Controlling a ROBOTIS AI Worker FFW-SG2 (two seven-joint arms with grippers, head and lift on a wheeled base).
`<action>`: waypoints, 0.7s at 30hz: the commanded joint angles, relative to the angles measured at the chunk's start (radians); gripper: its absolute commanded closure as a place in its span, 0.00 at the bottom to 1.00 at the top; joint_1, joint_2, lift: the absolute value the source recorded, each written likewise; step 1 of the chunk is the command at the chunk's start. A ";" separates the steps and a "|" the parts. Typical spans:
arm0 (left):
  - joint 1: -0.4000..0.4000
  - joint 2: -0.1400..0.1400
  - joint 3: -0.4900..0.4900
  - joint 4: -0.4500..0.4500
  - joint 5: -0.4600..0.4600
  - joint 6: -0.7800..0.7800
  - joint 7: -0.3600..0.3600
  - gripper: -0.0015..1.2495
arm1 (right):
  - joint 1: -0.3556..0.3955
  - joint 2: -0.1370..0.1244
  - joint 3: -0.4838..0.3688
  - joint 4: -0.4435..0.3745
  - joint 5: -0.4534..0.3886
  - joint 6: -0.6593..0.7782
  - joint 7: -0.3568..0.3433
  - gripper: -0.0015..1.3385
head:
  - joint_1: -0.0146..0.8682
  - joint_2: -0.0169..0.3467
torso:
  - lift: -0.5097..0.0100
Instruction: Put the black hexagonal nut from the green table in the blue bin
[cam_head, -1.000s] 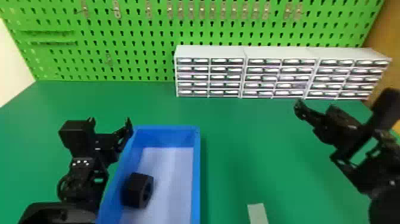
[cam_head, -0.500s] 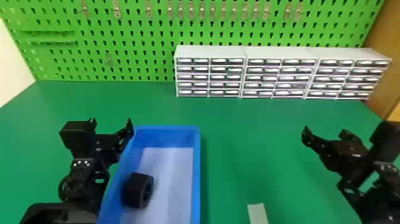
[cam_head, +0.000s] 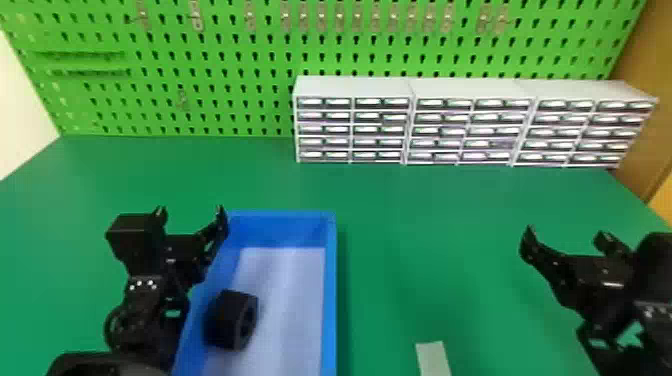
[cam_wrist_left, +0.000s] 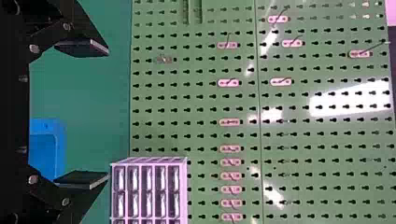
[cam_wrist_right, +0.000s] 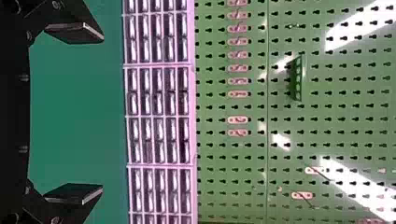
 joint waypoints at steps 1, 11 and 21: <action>0.011 0.000 -0.011 0.001 0.005 -0.008 0.003 0.27 | 0.022 0.001 0.020 0.016 0.021 -0.054 -0.026 0.13 | 0.76 0.20 | 0.80; 0.025 0.002 -0.033 -0.002 0.019 -0.009 0.003 0.27 | 0.022 0.001 0.027 0.039 0.021 -0.078 -0.032 0.13 | 0.76 0.20 | 0.80; 0.042 0.002 -0.028 -0.025 0.016 -0.009 0.003 0.27 | 0.030 0.001 0.041 0.037 0.004 -0.081 -0.034 0.13 | 0.76 0.20 | 0.80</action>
